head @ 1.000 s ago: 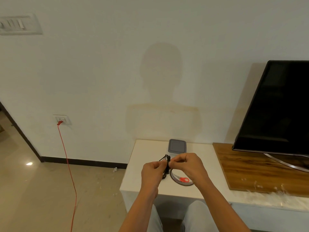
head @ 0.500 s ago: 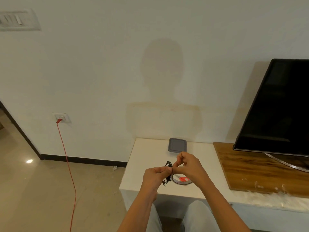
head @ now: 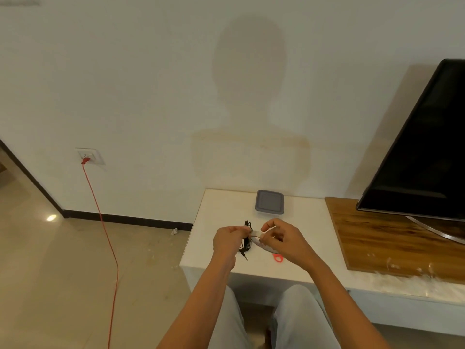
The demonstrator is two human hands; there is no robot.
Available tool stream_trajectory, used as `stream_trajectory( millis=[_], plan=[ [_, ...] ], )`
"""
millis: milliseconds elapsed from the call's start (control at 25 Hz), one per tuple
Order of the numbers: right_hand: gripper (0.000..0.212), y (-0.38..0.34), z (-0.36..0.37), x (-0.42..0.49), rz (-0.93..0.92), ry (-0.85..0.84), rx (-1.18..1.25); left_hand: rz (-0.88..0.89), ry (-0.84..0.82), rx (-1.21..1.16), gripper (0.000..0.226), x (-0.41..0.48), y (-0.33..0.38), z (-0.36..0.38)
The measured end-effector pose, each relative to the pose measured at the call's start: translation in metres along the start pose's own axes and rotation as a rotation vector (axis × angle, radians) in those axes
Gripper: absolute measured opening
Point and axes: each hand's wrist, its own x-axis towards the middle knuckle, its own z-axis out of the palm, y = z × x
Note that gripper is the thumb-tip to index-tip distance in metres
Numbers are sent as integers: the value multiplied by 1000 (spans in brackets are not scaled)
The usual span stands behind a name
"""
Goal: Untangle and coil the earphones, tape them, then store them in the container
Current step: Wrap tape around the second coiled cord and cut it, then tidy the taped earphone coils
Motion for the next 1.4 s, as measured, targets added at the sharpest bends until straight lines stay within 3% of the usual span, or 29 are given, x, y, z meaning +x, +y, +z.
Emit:
stream_trajectory(
  millis=[120, 200, 760, 1040, 1280, 1400],
  plan=[
    [10, 13, -5, 6, 52, -134, -84, 83, -31, 172, 16, 23, -15, 5],
    [13, 24, -2, 13, 81, -137, -131, 113, -38, 258, 18, 38, -27, 9],
    [17, 145, 42, 98, 394, 91, -390, -54, 102, 469, 31, 143, -102, 76],
    [14, 204, 55, 125, 509, 172, -535, -157, 102, 429, 23, 180, -130, 114],
    [17, 237, 51, 133, 451, 199, -491, -259, 124, 288, 33, 195, -142, 135],
    [20, 246, 52, 115, 230, 200, -468, -263, 133, 255, 31, 195, -144, 141]
  ],
)
